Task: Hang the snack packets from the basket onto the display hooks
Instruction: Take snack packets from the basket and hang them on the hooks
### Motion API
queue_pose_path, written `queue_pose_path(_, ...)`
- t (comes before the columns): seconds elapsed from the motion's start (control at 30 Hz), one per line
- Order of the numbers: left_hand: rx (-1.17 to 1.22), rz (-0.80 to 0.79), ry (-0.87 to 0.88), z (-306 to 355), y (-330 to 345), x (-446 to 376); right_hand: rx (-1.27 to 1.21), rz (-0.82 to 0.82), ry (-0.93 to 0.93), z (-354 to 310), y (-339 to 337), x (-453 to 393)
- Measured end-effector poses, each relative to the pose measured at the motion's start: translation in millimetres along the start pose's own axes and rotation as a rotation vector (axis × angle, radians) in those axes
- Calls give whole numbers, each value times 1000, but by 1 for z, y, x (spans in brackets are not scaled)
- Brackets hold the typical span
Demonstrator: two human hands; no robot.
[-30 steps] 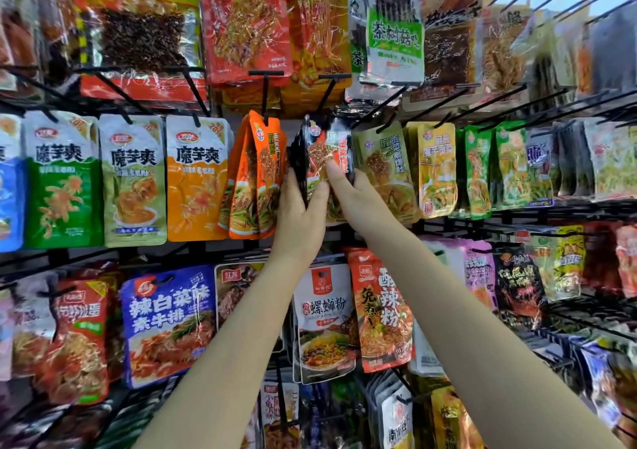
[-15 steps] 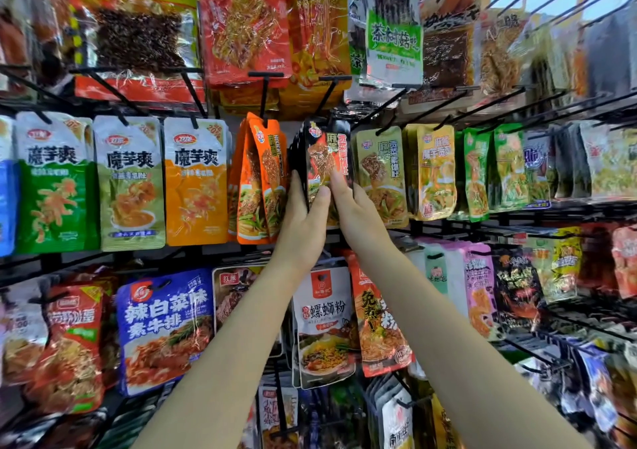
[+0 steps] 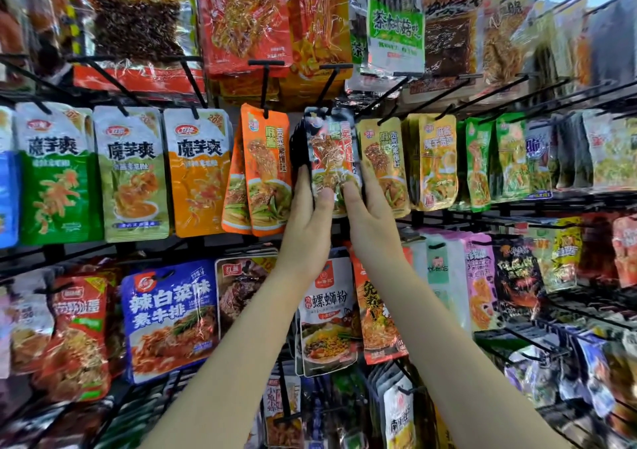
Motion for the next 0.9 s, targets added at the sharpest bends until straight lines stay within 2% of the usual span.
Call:
queue_pose_path(0.1, 17, -36, 4, 11, 2, 22, 46, 42, -68, -4, -6, 10)
queue_pose_path(0.2, -25, -37, 122, 30, -9, 45, 94, 89, -156, -13, -12, 24)
queue_pose_path(0.27, -108, 10, 224, 41, -27, 57, 122, 128, -244, -27, -12, 33)
queue_pose_path(0.33, -248, 130, 293, 49, -55, 63, 134, 119, -323, -43, -1, 39)
queue_pose_path(0.43, -380, 267, 220, 46, -91, 53, 162, 6, -333, -57, 29, 34)
queue_pose_path(0.57, -520, 206, 90, 35, -105, 29, 274, -98, -259, -62, 53, 11)
queue_pose_path(0.9, -674, 147, 77, 23, -103, 28, 377, -163, -165, -41, 68, 14)
Point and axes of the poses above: each hand's wrist, its own x-axis away from the middle knuckle, its own y-axis out of the palm, z = x × y, the point moved 9 cm from there along -x, towards the middle knuckle, and after that the axes turned 3 degrees about -z, right-handed, at the moved point
